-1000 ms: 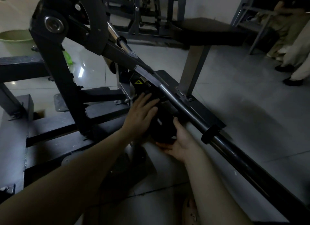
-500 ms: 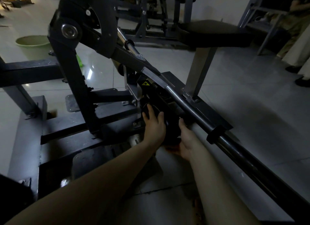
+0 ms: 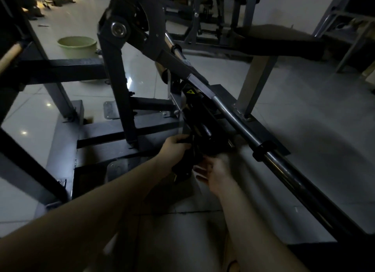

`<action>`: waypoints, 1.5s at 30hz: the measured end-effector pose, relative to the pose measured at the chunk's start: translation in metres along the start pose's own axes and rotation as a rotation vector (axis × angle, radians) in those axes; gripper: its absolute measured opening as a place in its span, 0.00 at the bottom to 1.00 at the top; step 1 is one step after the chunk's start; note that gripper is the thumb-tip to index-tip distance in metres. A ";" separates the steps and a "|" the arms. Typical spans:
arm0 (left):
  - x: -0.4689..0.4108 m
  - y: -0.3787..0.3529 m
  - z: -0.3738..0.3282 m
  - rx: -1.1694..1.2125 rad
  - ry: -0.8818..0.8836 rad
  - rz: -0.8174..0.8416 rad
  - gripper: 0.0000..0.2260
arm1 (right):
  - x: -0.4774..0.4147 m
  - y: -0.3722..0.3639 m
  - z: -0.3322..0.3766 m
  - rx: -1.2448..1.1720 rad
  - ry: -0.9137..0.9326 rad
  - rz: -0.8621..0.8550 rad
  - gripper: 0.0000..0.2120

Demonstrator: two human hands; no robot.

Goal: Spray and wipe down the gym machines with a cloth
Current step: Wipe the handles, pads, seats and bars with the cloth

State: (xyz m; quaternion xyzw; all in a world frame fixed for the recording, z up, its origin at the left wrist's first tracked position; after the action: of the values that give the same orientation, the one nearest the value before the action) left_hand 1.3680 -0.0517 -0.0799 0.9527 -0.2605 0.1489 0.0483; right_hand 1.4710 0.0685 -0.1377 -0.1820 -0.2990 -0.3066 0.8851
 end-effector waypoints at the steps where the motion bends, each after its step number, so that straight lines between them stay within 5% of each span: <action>1: 0.006 0.008 0.003 -0.013 0.039 0.027 0.13 | -0.001 -0.008 0.000 -0.007 0.033 0.051 0.07; 5: 0.029 0.045 0.011 -0.017 0.147 0.110 0.14 | 0.009 -0.034 -0.002 0.084 0.143 0.255 0.21; 13: 0.042 0.095 0.050 0.040 0.240 0.152 0.19 | 0.023 -0.084 -0.020 0.206 0.107 0.475 0.04; 17: 0.041 0.101 0.061 -0.006 0.227 0.188 0.21 | 0.021 -0.092 -0.021 0.307 0.107 0.411 0.06; 24: 0.021 0.127 0.059 -0.036 0.174 -0.011 0.12 | 0.008 -0.095 -0.015 0.141 0.028 0.385 0.03; 27: 0.012 0.130 0.055 -0.009 0.156 0.050 0.08 | 0.006 -0.114 -0.012 0.222 0.040 0.452 0.15; 33: -0.006 0.139 0.051 -0.146 0.112 0.082 0.07 | -0.014 -0.127 -0.003 0.498 0.159 0.369 0.05; 40: -0.013 0.168 0.022 -0.426 -0.200 -0.145 0.11 | -0.030 -0.147 0.041 0.499 0.422 0.340 0.04; 45: -0.002 0.180 -0.022 -0.660 -0.571 -0.349 0.09 | -0.029 -0.160 0.073 0.501 0.792 0.235 0.11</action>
State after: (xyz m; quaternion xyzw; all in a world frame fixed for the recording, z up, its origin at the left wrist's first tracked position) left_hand 1.2683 -0.2015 -0.0570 0.9189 -0.1325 -0.2202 0.2994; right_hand 1.3180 -0.0012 -0.0796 0.1350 0.0187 -0.1689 0.9762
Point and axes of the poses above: each hand's wrist, its own x-axis away from the middle knuckle, its own y-axis out of the back of the hand, z = x × y, the point moved 7 cm from there along -x, towards the middle knuckle
